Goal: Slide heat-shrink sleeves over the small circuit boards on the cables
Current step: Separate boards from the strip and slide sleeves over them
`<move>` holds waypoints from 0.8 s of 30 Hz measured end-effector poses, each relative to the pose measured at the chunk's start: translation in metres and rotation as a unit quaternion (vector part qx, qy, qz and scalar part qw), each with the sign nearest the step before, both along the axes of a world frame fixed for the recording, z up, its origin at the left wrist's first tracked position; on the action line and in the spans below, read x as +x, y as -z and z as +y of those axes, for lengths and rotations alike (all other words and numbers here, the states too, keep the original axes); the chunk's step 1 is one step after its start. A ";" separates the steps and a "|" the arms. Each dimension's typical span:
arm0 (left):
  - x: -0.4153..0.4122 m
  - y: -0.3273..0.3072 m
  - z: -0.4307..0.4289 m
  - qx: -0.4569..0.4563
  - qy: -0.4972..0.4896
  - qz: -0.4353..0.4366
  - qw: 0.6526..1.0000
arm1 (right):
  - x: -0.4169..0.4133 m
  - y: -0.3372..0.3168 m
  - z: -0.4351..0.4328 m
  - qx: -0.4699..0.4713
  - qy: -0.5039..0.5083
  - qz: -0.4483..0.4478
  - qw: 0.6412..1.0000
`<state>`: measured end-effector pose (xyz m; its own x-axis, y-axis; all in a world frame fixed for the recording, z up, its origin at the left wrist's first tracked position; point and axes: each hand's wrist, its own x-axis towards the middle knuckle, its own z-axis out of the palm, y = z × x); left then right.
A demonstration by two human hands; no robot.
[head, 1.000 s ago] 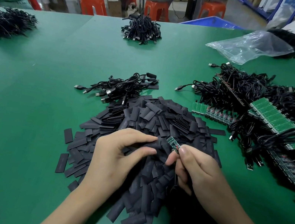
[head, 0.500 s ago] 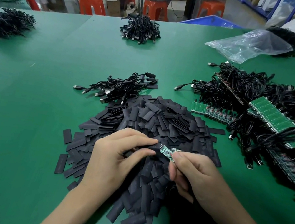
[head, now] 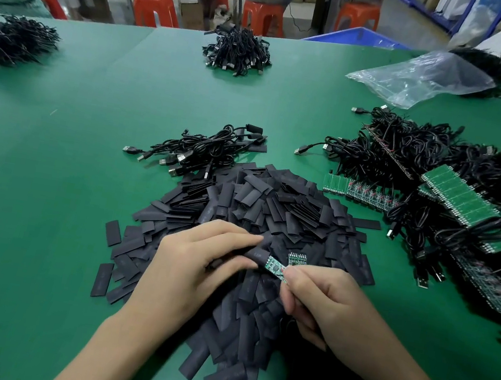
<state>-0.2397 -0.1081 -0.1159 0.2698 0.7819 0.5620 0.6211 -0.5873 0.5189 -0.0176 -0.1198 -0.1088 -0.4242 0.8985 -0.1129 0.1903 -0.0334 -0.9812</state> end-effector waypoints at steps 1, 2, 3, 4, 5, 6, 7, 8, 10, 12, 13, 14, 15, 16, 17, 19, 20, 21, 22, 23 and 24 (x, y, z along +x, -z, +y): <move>-0.001 0.000 0.001 0.005 0.008 0.009 1.000 | 0.000 0.000 0.000 -0.001 -0.002 -0.003 1.000; -0.002 -0.001 0.001 0.007 0.020 0.014 1.000 | 0.001 -0.001 0.000 -0.001 -0.005 -0.007 1.000; -0.003 -0.001 0.002 0.006 0.033 0.017 0.999 | 0.001 -0.001 0.000 -0.001 -0.008 -0.010 1.000; -0.004 -0.001 0.002 0.003 0.047 0.018 0.999 | 0.001 -0.002 -0.001 0.000 -0.011 -0.012 1.000; -0.005 -0.002 0.002 -0.001 0.058 0.017 0.998 | 0.001 -0.002 -0.001 -0.001 -0.013 -0.012 1.000; -0.004 -0.002 0.002 -0.005 0.068 0.017 0.998 | 0.001 -0.002 -0.001 -0.002 -0.016 -0.011 1.000; -0.003 -0.002 0.001 -0.008 0.078 0.019 0.997 | 0.001 -0.002 -0.001 -0.002 -0.020 -0.010 1.000; -0.001 -0.002 0.001 -0.009 0.088 0.021 0.996 | 0.002 -0.002 -0.001 -0.001 -0.025 -0.011 1.000; 0.003 -0.001 -0.001 -0.015 0.103 0.020 0.994 | 0.002 -0.002 -0.001 0.000 -0.031 -0.014 0.999; 0.003 0.000 -0.001 -0.022 0.104 0.007 0.994 | 0.002 -0.003 -0.001 0.000 -0.031 -0.010 0.999; 0.003 0.000 -0.001 -0.024 0.099 0.001 0.995 | 0.002 -0.003 -0.001 0.008 -0.028 -0.013 0.999; 0.002 -0.001 -0.001 -0.023 0.091 -0.002 0.996 | 0.001 -0.004 -0.001 0.023 -0.022 -0.022 0.999; 0.002 -0.001 -0.001 -0.021 0.083 -0.005 0.996 | 0.001 -0.004 -0.001 0.040 -0.016 -0.030 0.999; 0.002 -0.001 -0.001 -0.018 0.074 -0.007 0.997 | 0.001 -0.005 0.000 0.053 -0.009 -0.031 0.998; 0.002 -0.001 -0.001 -0.015 0.067 -0.009 0.998 | 0.002 -0.005 0.000 0.062 0.000 -0.028 0.998; 0.002 -0.002 -0.002 -0.008 0.062 -0.018 0.998 | 0.003 -0.005 0.001 0.079 0.014 -0.032 0.996; 0.002 -0.002 -0.002 -0.003 0.063 -0.022 0.998 | 0.004 -0.005 0.001 0.086 0.017 -0.040 0.995; 0.002 -0.002 -0.002 0.001 0.065 -0.026 0.998 | 0.005 -0.005 0.001 0.091 0.018 -0.044 0.995; 0.002 -0.002 -0.003 0.003 0.066 -0.030 0.997 | 0.005 -0.005 0.001 0.094 0.018 -0.047 0.994; 0.003 -0.002 -0.003 0.003 0.066 -0.035 0.997 | 0.005 -0.004 0.001 0.095 0.016 -0.050 0.994; 0.003 -0.002 -0.004 0.002 0.067 -0.041 0.997 | 0.005 -0.004 0.001 0.094 0.015 -0.051 0.994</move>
